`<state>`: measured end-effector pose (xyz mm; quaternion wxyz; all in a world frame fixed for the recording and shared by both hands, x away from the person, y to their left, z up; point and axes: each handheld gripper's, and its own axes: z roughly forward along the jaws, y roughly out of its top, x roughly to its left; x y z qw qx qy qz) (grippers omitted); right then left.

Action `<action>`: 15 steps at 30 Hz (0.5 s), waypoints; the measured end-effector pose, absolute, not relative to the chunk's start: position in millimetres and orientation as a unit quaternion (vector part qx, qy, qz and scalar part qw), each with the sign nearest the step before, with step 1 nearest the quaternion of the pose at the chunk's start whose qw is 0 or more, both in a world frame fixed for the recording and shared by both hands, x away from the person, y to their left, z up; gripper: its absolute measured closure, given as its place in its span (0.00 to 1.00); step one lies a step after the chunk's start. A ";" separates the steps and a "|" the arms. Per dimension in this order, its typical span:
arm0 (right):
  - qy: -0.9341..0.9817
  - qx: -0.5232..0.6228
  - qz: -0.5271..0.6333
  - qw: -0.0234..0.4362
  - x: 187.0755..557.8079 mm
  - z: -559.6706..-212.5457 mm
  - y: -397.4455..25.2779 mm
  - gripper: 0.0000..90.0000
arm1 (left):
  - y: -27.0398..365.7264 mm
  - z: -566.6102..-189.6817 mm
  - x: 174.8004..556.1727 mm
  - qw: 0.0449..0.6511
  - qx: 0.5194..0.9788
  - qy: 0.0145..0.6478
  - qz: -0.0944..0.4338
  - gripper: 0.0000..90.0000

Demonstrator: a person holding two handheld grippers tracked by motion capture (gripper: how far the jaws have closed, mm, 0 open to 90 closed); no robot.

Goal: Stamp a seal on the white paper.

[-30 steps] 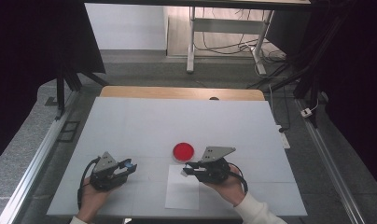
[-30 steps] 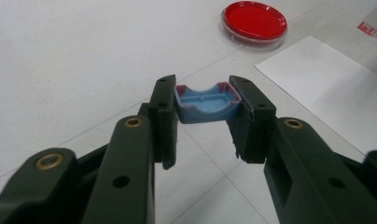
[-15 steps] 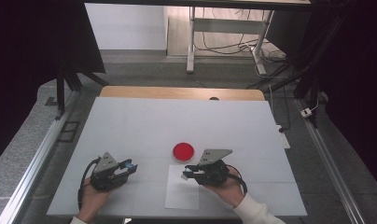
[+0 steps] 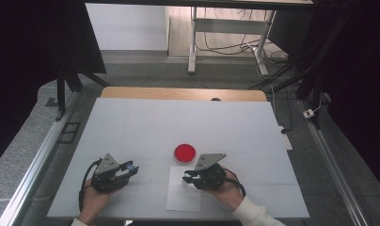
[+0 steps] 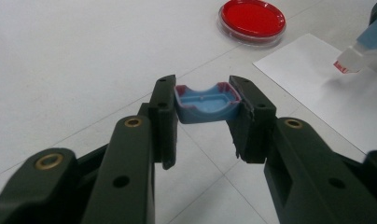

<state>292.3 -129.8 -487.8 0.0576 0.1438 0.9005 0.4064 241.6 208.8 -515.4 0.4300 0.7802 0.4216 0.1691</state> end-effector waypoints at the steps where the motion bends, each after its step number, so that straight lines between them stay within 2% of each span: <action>1: 0.903 0.140 0.401 0.060 292.7 -488.0 -129.6 0.83 | 208.7 -515.3 241.5 0.430 0.781 0.421 0.169 0.71; 15: 0.909 0.137 0.389 0.061 294.2 -494.2 -124.4 0.83 | 208.6 -516.2 241.8 0.429 0.781 0.421 0.169 0.71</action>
